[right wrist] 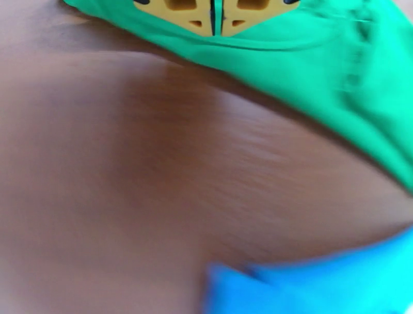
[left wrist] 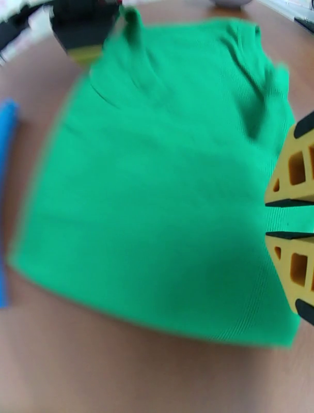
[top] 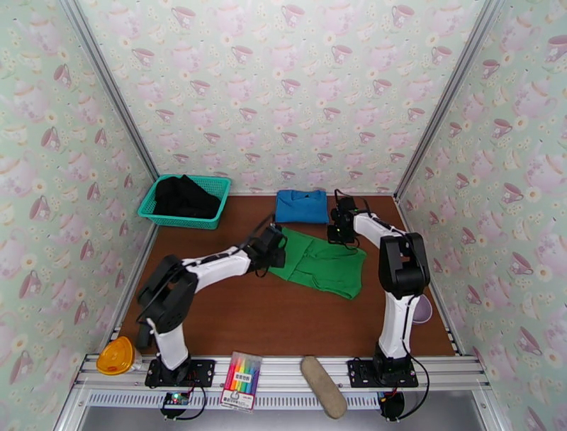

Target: Fold and stack the mixed laundry pile

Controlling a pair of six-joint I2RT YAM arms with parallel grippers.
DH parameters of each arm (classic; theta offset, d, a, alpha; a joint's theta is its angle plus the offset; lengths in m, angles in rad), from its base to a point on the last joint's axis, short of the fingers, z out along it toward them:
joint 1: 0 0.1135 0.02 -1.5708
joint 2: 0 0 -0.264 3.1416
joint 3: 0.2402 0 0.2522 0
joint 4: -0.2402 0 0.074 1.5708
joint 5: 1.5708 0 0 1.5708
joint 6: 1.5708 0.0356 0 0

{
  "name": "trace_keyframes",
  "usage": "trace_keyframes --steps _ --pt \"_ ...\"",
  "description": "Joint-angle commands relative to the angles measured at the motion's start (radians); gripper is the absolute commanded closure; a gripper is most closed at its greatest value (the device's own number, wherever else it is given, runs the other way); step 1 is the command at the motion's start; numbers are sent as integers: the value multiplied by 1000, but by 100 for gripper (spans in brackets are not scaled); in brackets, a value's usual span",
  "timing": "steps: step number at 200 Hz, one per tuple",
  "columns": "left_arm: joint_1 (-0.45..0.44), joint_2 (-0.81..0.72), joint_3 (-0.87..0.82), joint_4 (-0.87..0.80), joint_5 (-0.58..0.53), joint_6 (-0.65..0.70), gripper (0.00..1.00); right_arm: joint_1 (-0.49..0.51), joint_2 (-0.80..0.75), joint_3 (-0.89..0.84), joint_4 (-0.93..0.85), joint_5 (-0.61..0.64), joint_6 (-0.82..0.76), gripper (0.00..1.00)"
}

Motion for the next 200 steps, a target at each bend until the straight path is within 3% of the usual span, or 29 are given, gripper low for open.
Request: trace_keyframes --steps 1,47,83,134,156,182,200 --pt "14 43 34 100 -66 -44 82 6 -32 -83 37 21 41 87" --pt "74 220 192 53 -22 29 84 27 -218 -379 199 -21 223 91" --pt "138 335 334 -16 3 165 86 118 -353 -554 285 -26 389 88" --pt "176 340 429 -78 33 402 85 251 -455 -716 465 30 615 87" --pt "175 248 400 -86 34 452 80 251 -488 -671 413 77 555 86" --pt "167 42 282 -24 25 493 73 249 -522 -521 239 141 288 84" --pt "137 -156 138 80 13 575 53 249 -553 -430 146 176 28 79"
